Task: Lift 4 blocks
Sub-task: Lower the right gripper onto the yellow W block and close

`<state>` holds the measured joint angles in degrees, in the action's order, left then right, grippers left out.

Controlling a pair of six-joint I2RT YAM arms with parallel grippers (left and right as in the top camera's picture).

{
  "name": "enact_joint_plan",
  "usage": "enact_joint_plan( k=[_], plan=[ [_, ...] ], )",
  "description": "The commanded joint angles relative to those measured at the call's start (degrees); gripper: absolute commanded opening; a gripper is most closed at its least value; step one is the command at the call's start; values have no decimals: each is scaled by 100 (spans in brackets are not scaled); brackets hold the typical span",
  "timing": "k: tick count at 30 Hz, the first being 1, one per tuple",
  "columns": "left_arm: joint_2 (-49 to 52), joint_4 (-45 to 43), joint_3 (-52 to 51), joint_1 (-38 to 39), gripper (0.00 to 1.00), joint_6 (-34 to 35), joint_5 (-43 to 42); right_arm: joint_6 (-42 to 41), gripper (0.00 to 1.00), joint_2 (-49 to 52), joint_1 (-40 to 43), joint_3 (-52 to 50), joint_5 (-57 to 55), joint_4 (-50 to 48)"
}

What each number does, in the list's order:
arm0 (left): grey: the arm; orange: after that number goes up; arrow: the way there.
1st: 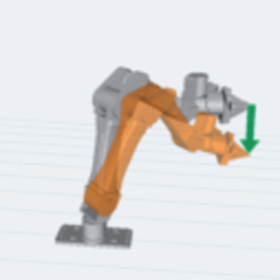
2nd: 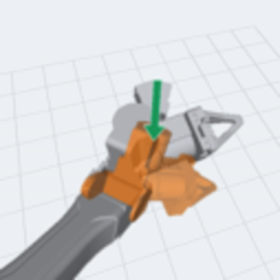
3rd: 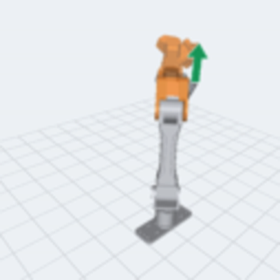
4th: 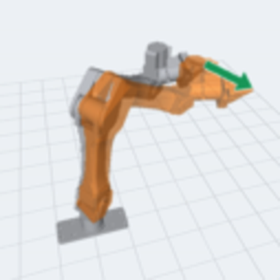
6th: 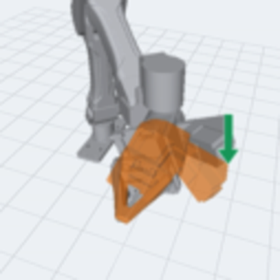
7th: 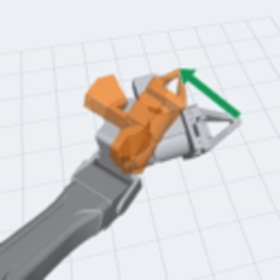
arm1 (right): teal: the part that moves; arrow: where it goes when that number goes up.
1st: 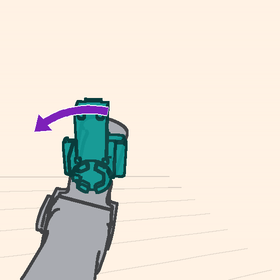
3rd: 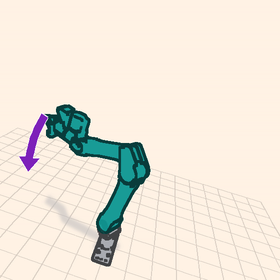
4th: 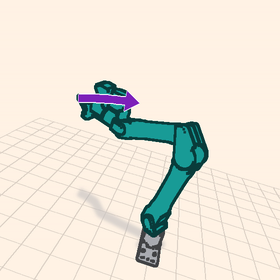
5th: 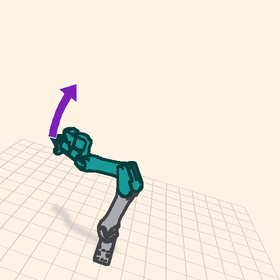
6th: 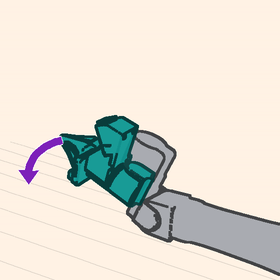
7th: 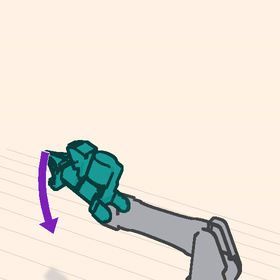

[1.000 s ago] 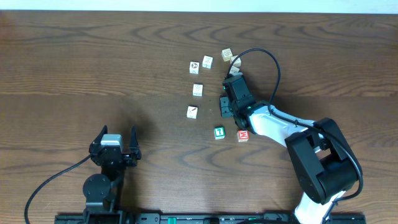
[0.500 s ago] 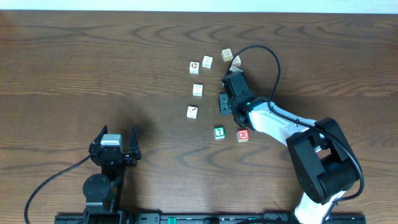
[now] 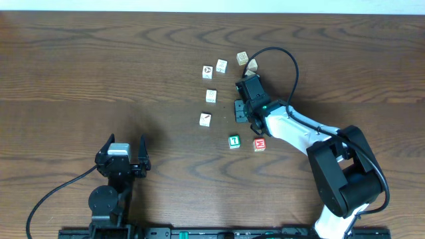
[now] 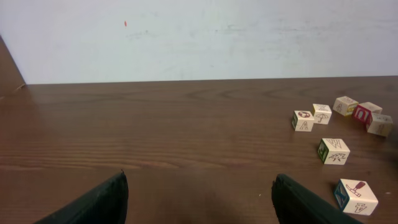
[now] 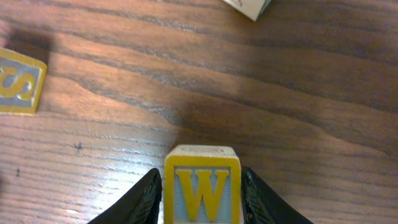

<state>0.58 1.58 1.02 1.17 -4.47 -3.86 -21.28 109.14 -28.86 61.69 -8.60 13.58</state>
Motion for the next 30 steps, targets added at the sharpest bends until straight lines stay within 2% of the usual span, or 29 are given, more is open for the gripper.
enact_joint_plan(
  k=[1,6,16,23,30],
  plan=[
    [-28,225,-79,-35,74,31,4,-52,34,59,-81,87,-42,55],
    [-28,225,-79,-35,75,31,4,-52,28,59,-81,87,-42,52],
    [-28,225,-79,-35,75,28,4,-4,25,57,-81,94,-188,17],
    [-28,225,-79,-35,74,31,7,131,38,57,-76,94,-190,13],
    [-28,225,-79,-35,74,28,7,358,39,57,-70,94,-291,-35]
  ],
)
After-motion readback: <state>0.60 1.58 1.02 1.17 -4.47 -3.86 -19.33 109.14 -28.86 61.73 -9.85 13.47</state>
